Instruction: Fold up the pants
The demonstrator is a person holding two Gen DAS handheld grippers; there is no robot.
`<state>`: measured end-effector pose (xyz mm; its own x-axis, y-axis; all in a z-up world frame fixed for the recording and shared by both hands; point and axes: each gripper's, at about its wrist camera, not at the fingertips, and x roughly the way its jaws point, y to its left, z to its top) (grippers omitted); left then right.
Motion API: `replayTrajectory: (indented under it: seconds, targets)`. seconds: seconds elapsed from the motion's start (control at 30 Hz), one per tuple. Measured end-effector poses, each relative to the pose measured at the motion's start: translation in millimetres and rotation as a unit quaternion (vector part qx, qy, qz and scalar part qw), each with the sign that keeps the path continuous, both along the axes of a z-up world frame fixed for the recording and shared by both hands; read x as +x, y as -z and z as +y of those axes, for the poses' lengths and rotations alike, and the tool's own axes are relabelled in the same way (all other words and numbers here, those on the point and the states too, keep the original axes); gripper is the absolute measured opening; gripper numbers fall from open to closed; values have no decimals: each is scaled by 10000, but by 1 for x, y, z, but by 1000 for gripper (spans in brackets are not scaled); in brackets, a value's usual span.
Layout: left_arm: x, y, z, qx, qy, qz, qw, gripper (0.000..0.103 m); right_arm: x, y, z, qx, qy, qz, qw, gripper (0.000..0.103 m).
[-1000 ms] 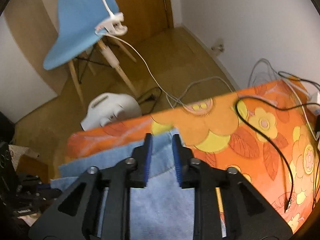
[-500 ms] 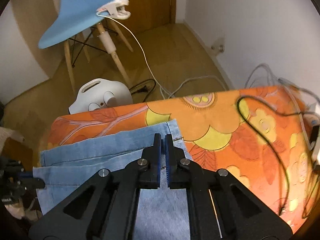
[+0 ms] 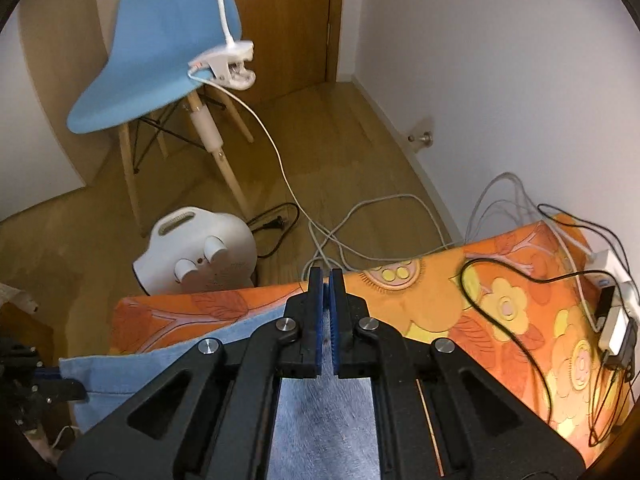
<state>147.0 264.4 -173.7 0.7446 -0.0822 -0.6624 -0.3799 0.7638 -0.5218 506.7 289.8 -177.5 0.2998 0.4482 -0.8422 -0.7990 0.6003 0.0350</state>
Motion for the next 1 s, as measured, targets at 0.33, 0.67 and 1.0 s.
replayTrajectory:
  seconds: [0.33,0.67,1.0]
  targets:
    - [2,8,-1,21,7,78,10000,6,8,10,-13,49,173,280,9994,1]
    - [-16,-16,9,168,-118,246,9995,21,-37,-68,-113,487,1000,144,9937,36]
    - [-12,-59,-21,248,704,-82,9972,21,-133,-121,-249,609,2283,56,9717,61]
